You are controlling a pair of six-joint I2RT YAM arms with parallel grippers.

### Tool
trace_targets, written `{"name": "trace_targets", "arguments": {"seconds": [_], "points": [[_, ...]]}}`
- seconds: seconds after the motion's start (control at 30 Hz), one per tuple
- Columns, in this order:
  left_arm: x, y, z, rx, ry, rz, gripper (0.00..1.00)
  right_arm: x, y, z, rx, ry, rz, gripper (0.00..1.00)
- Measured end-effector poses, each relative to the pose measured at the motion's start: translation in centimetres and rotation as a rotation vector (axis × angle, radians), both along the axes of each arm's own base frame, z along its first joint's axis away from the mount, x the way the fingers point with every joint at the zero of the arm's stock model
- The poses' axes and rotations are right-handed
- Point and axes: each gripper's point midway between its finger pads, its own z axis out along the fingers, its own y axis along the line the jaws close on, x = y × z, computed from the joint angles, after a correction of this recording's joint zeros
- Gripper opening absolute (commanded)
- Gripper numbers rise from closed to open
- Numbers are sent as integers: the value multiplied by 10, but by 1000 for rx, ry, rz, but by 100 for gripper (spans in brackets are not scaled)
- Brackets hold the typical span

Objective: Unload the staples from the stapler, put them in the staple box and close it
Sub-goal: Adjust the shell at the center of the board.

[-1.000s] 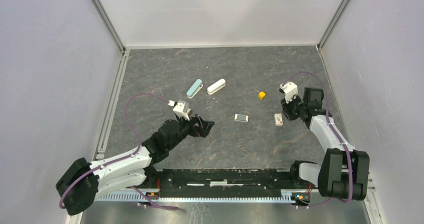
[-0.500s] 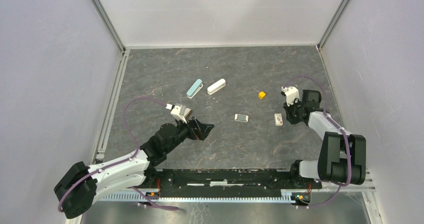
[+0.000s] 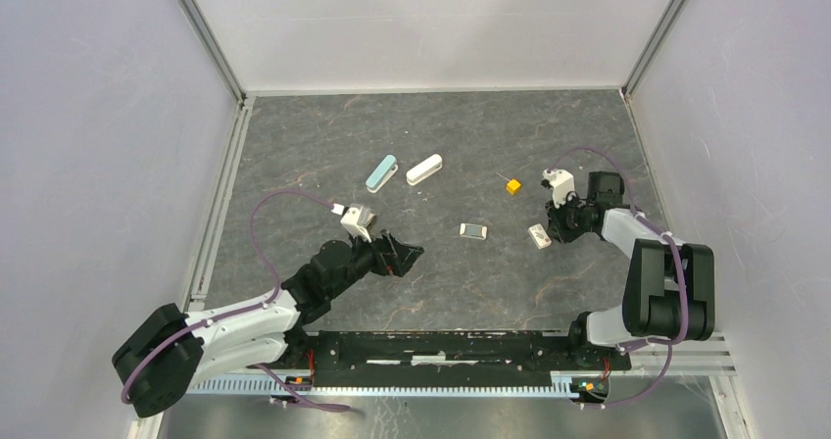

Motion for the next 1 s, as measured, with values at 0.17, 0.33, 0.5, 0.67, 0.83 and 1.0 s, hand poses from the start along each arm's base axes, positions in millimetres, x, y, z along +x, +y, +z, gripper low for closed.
{"name": "trace_targets", "arguments": {"seconds": [0.17,0.33,0.5,0.67,0.83,1.0], "points": [[-2,-3,-6,6,19,-15,100,-7,17,1,50,10,72,21],[-3,-5,-10,8,30,-26,100,-14,35,5,89,16,164,22],[-5,-11,-14,13,45,-56,100,-11,45,13,83,-8,201,33],[-5,-20,-13,6,50,-90,100,8,36,61,25,-203,148,65],[5,-38,-11,20,71,-112,96,13,46,94,62,-327,183,98],[21,-60,-14,41,100,-127,89,-2,51,50,65,-152,216,98]]}}
